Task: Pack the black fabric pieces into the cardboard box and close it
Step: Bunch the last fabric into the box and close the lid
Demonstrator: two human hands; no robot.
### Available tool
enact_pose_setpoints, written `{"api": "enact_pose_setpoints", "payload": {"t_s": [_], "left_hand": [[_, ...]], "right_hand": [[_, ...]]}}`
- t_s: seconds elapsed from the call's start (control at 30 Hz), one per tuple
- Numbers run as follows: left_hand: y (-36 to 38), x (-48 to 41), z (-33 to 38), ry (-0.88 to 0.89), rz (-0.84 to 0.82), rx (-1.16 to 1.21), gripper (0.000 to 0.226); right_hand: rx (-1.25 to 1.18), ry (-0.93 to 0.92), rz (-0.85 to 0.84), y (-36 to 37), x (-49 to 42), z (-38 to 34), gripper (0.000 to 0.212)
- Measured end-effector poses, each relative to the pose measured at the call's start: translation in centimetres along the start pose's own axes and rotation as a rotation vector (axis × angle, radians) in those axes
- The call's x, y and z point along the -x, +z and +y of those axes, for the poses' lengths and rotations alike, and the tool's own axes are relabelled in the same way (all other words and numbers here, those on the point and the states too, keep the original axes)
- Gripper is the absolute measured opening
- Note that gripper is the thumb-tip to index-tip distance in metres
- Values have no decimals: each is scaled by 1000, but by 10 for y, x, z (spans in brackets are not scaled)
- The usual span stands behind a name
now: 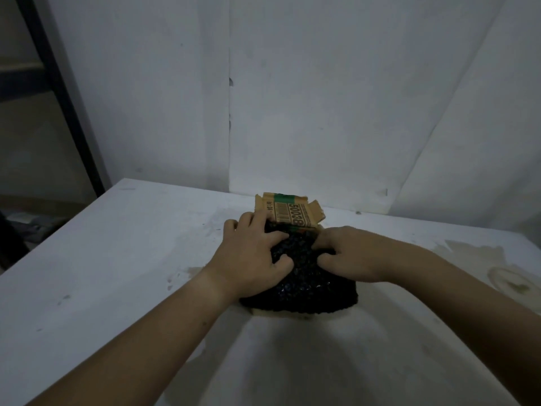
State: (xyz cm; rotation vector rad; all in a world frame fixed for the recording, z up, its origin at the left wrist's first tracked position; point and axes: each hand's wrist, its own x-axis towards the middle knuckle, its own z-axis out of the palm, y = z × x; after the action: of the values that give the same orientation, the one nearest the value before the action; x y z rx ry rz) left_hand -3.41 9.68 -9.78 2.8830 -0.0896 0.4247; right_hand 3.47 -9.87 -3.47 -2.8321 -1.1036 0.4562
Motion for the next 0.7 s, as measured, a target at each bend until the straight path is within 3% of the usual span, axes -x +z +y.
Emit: {"api": "enact_pose_setpoints", "payload": {"t_s": [0.1, 0.17, 0.23, 0.33, 0.43, 0.53, 0.6, 0.7], "left_hand": [[0, 0, 1, -5, -10, -1, 63], [0, 0, 2, -8, -7, 12, 64], [0, 0, 2, -9, 2, 22, 64], [2, 0, 1, -7, 7, 31, 64], [2, -1, 0, -5, 4, 30, 64], [3, -1, -1, -5, 7, 24, 63], [3, -1, -2, 0, 12, 32, 62], [4, -1, -2, 5, 17, 33, 63]], "right_hand": [[-189, -76, 237, 0, 17, 12, 40], [-169, -1, 391, 1, 29, 20, 35], [-174, 55, 384, 5, 38, 26, 27], [-275, -16, 322, 15, 46, 21, 23], [-117, -53, 421, 23, 44, 10, 39], [72, -95, 453, 24, 40, 1, 37], [224, -114, 428, 22, 37, -3, 33], [337, -121, 324, 19, 30, -9, 53]]}}
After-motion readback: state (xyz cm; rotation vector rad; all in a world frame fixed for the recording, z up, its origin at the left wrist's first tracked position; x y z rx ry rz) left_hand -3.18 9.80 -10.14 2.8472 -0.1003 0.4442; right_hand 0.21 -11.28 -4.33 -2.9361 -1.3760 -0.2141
